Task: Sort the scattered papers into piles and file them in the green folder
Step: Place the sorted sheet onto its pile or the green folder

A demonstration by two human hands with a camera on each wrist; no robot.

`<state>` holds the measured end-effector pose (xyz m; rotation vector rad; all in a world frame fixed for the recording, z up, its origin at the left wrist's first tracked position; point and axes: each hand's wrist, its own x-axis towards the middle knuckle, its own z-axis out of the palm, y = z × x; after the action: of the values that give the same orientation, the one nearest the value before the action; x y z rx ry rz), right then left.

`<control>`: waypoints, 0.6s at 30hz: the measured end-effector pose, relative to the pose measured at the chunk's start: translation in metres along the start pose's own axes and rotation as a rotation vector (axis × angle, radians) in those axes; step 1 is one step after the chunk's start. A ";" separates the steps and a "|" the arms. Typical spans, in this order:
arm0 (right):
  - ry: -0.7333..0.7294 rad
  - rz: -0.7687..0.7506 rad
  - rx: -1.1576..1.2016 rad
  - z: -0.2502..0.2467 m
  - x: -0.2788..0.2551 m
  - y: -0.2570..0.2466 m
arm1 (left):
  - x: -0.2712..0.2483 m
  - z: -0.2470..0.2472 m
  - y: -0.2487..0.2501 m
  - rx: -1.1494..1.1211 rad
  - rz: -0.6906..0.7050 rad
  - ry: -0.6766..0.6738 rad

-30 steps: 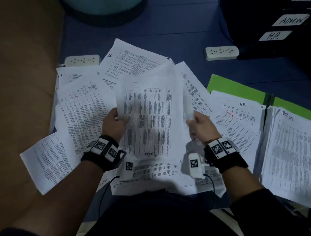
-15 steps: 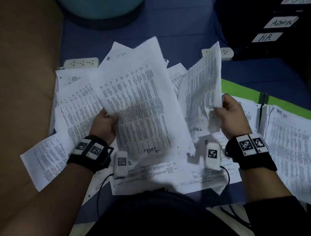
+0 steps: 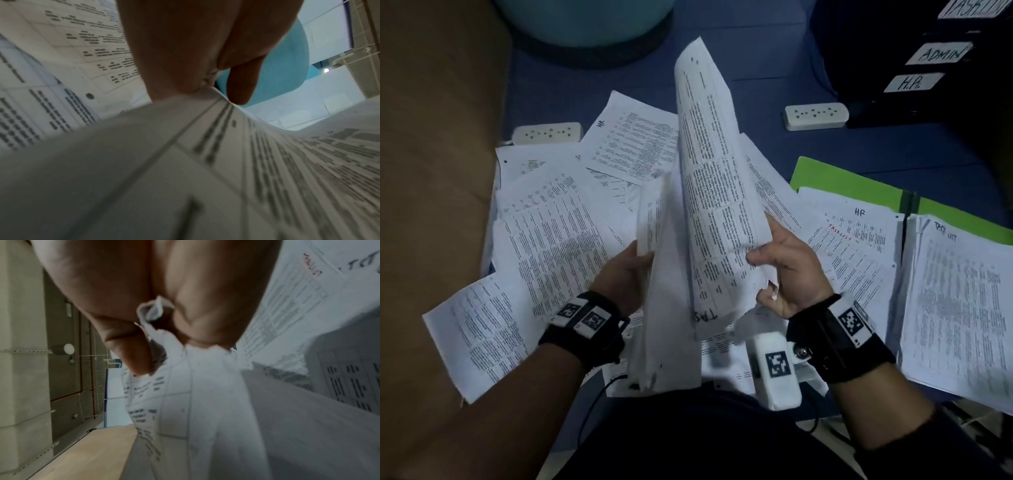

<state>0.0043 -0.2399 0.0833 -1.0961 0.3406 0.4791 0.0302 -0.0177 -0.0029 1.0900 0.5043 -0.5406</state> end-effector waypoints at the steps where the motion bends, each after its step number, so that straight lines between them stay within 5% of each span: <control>1: 0.005 0.003 0.030 0.001 -0.001 -0.002 | 0.000 0.000 0.000 -0.015 -0.003 -0.016; 4: 0.151 -0.067 -0.034 -0.014 0.010 -0.003 | 0.008 -0.009 0.004 -0.031 0.093 0.025; 7: 0.440 -0.139 -0.356 -0.058 0.038 0.012 | 0.014 -0.022 0.009 -0.035 0.131 0.149; 12: 0.499 0.131 -0.961 -0.107 0.058 0.053 | 0.015 -0.038 0.005 0.110 0.159 0.241; 18: 0.435 0.000 -0.376 -0.094 0.053 0.067 | 0.013 -0.038 -0.001 0.142 0.144 0.231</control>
<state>0.0111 -0.2897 -0.0328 -1.5706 0.6495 0.3060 0.0353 0.0146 -0.0259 1.3227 0.5895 -0.3287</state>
